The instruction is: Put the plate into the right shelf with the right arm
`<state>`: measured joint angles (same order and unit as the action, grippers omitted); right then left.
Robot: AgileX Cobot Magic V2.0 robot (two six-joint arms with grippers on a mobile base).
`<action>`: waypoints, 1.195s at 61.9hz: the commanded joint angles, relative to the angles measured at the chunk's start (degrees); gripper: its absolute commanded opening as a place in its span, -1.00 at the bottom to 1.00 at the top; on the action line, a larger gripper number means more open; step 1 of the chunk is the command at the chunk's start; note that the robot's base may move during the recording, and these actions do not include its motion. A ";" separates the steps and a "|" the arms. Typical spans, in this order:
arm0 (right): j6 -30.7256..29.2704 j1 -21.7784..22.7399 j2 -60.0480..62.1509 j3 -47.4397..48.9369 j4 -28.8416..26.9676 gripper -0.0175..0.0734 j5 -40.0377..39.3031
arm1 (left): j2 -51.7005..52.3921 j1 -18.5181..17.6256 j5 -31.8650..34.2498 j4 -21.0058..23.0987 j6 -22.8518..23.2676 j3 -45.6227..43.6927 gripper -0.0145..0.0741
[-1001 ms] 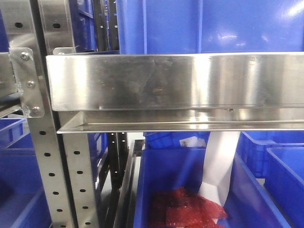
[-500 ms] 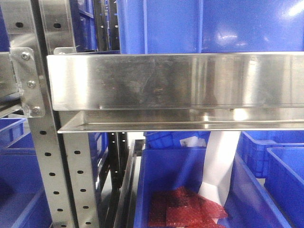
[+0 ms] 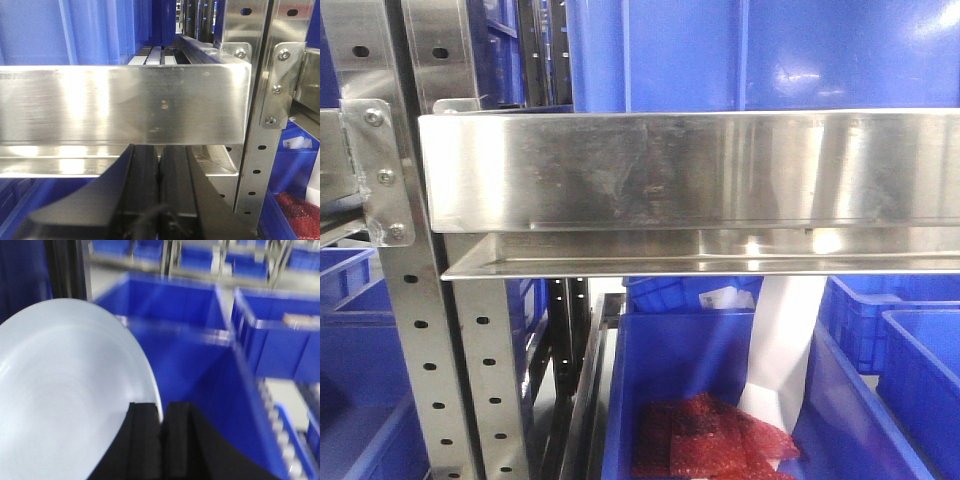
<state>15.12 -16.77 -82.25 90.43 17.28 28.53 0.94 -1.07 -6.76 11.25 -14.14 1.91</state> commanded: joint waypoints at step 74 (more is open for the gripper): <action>1.57 0.31 37.31 -19.18 0.11 -0.55 4.58 | 0.65 -0.21 4.88 0.22 0.14 0.25 -0.78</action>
<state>16.45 -16.77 -50.50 75.21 16.69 38.61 0.94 -1.07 -6.76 11.25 -14.14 1.91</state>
